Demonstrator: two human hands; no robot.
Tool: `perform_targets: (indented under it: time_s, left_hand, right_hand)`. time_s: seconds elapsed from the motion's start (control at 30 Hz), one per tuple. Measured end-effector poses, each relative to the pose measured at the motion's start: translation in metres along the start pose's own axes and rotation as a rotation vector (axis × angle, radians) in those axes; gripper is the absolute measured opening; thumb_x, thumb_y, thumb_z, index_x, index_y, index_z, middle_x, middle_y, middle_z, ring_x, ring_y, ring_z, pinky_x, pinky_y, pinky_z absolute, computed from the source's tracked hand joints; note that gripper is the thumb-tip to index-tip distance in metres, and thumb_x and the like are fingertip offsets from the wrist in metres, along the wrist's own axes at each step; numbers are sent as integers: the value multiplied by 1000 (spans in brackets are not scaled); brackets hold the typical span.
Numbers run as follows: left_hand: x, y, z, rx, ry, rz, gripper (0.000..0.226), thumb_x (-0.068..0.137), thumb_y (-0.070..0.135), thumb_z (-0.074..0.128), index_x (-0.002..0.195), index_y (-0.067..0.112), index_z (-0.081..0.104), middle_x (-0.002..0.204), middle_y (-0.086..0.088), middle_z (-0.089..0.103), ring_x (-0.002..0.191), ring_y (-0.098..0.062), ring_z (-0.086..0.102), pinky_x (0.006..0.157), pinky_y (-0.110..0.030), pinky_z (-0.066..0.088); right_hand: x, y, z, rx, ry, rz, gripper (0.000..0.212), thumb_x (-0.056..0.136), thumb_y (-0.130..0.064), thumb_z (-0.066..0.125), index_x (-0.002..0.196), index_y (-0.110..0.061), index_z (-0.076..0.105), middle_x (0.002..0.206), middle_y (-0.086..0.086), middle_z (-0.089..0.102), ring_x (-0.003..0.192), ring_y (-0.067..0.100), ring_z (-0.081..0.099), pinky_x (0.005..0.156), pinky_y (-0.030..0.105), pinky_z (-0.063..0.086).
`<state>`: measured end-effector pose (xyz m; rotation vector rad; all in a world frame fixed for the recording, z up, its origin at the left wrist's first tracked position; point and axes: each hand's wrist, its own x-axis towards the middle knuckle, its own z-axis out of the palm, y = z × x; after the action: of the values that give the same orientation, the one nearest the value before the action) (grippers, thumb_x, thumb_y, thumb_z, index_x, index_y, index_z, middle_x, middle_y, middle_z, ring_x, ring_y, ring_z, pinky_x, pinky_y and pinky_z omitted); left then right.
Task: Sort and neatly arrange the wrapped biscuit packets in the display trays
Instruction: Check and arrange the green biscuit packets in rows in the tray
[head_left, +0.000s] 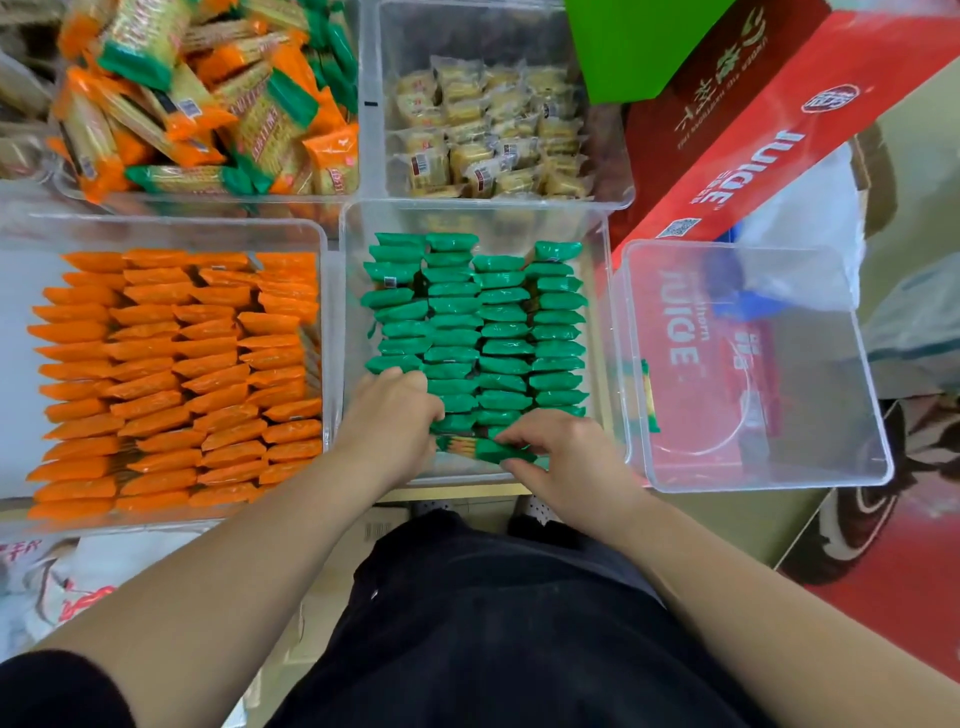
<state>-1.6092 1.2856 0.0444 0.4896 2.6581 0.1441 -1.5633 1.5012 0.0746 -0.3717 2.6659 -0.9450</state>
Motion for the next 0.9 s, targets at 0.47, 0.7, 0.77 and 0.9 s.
perform_targets:
  time_s: [0.47, 0.7, 0.77, 0.9]
  left_hand:
    - [-3, 0, -4, -100, 189, 49, 9, 89, 28, 70, 86, 22, 76, 89, 6, 63, 90, -20, 50, 76, -36, 38]
    - [-34, -15, -36, -390, 384, -65, 8, 82, 14, 80, 89, 10, 80, 89, -6, 76, 82, -24, 69, 78, -35, 54]
    - [-48, -20, -49, -482, 450, -118, 8, 82, 12, 80, 89, 8, 79, 91, -5, 76, 82, -20, 68, 76, -32, 53]
    - [-76, -29, -64, -617, 546, -229, 5, 83, 12, 79, 88, 11, 79, 90, 3, 72, 84, -10, 63, 70, -16, 45]
  right_hand:
    - [7, -8, -1, -103, -160, 11, 23, 88, -20, 73, 112, -18, 76, 104, -1, 68, 88, 15, 62, 82, 29, 51]
    - [27, -14, 4, -211, -274, 1, 19, 88, -15, 69, 105, -14, 76, 106, 2, 67, 97, 21, 63, 84, 27, 47]
    - [34, -16, 7, -247, -307, -18, 16, 87, -12, 68, 101, -13, 76, 105, 2, 66, 96, 23, 63, 83, 31, 48]
    - [49, -17, 17, -352, -385, -13, 18, 91, -15, 64, 105, -17, 74, 112, 1, 62, 102, 24, 61, 83, 32, 48]
